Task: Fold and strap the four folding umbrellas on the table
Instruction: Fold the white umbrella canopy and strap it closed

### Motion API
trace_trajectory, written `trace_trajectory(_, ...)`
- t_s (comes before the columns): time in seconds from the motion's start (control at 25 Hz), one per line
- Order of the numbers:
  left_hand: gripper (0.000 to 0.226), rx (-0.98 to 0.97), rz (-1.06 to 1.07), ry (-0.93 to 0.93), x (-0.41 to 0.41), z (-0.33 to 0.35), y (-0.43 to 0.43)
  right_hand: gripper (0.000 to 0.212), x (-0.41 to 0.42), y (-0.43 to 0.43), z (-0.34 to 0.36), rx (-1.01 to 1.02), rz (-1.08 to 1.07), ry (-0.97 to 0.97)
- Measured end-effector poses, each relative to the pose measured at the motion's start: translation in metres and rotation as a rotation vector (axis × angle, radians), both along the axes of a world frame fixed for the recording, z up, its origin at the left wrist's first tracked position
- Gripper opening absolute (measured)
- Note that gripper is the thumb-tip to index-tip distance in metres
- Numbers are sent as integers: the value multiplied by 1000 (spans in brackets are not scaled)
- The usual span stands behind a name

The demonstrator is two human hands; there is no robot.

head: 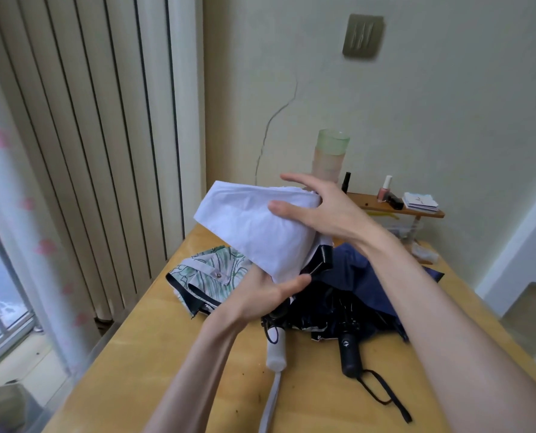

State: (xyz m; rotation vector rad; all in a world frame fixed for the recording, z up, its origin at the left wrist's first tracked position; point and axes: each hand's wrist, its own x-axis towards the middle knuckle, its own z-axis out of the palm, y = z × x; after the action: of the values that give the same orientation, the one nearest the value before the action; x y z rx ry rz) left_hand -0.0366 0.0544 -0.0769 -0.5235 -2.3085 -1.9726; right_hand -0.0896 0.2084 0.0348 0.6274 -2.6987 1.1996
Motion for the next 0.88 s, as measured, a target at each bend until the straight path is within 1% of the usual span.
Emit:
trace_trajectory(0.04, 59, -59, 4, 28, 1, 1, 0, 84, -1, -1, 5, 29, -12, -20)
trace_trajectory(0.08, 58, -115, 2, 49, 1, 1, 0, 87, -2, -2, 11, 59, -25, -64)
trace_trajectory(0.12, 53, -171, 1, 61, 0, -1, 0, 86, -3, -2, 15, 84, -37, -107)
trace_trajectory(0.16, 49, -197, 2, 63, -2, -3, 2, 76, -3, -2, 18, 110, -47, -127)
trace_trajectory(0.24, 49, -171, 14, 68, -3, -4, 4, 41, -5, -4, 16, 119, -62, -88)
trace_trajectory(0.28, 52, -133, 30, 65, -3, -4, 5, 29, -5, -3, 16, 93, -67, -49)
trace_trajectory(0.32, 57, -85, 43, 66, -3, -2, 5, 23, -5, -2, 15, 59, -71, -17)
trace_trajectory(0.36, 63, -51, 54, 70, -4, -1, 4, 22, -4, 0, 16, 23, -84, 10)
trace_trajectory(0.4, 74, -21, 65, 67, -4, 0, 3, 23, -3, 3, 17, -7, -111, 43)
trace_trajectory(0.44, 93, 4, 115, 64, -6, 2, 3, 25, -3, 5, 19, -25, -160, 89)
trace_trajectory(0.48, 116, 9, 222, 96, -7, 3, 3, 26, -2, 6, 21, -30, -232, 138)
trace_trajectory(0.52, 133, -16, 367, 191, -9, 3, 4, 25, -2, 6, 24, -18, -316, 181)
trace_trajectory(0.56, 138, -68, 489, 331, -10, 1, 8, 25, 0, 5, 26, 6, -399, 212)
trace_trajectory(0.6, 131, -131, 554, 480, -9, -1, 15, 24, 1, 1, 26, 46, -463, 233)
trace_trajectory(0.64, 120, -196, 554, 572, -5, -1, 25, 24, 3, -3, 26, 89, -497, 243)
trace_trajectory(0.68, 111, -242, 517, 592, -1, -1, 34, 23, 6, -8, 26, 116, -506, 246)
trace_trajectory(0.76, 103, -296, 516, 547, 3, -3, 43, 21, 9, -15, 22, 120, -483, 223)
trace_trajectory(0.8, 102, -284, 542, 519, 3, -6, 44, 19, 10, -18, 21, 104, -457, 200)
trace_trajectory(0.88, 103, -166, 544, 442, 0, -10, 39, 15, 14, -21, 18, 35, -381, 153)
